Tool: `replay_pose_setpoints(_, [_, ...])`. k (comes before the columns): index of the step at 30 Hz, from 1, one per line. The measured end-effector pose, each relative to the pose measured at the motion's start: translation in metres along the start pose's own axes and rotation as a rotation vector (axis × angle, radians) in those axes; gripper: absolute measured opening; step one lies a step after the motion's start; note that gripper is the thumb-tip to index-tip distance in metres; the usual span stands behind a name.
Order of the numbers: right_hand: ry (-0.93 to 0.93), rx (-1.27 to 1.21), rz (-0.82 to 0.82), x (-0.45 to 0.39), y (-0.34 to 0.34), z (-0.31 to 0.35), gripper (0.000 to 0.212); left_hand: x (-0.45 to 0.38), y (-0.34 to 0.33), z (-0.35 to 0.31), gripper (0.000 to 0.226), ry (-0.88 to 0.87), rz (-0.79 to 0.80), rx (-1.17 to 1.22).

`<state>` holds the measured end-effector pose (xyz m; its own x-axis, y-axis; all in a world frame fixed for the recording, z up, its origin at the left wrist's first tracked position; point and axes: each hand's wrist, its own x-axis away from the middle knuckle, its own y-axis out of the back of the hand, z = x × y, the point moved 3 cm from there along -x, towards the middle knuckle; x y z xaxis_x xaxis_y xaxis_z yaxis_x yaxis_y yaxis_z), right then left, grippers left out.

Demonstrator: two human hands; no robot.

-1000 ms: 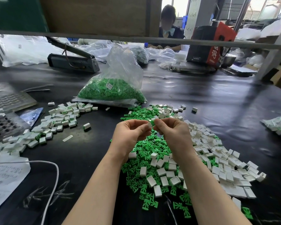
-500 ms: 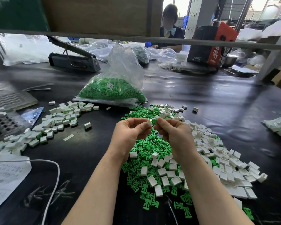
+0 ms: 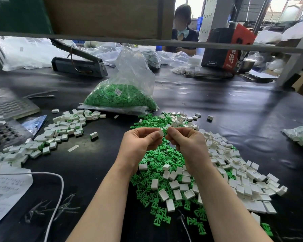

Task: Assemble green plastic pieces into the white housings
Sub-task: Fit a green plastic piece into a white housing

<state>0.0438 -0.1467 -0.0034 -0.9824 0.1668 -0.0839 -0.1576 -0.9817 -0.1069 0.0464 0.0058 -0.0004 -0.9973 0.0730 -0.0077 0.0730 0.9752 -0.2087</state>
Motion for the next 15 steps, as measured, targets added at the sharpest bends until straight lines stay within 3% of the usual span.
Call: replay_pose_setpoints(15, [0.085,0.051,-0.011,0.0017,-0.0020,0.0055,0.011,-0.0030,0.0003,0.0011,0.035,0.057,0.014,0.165])
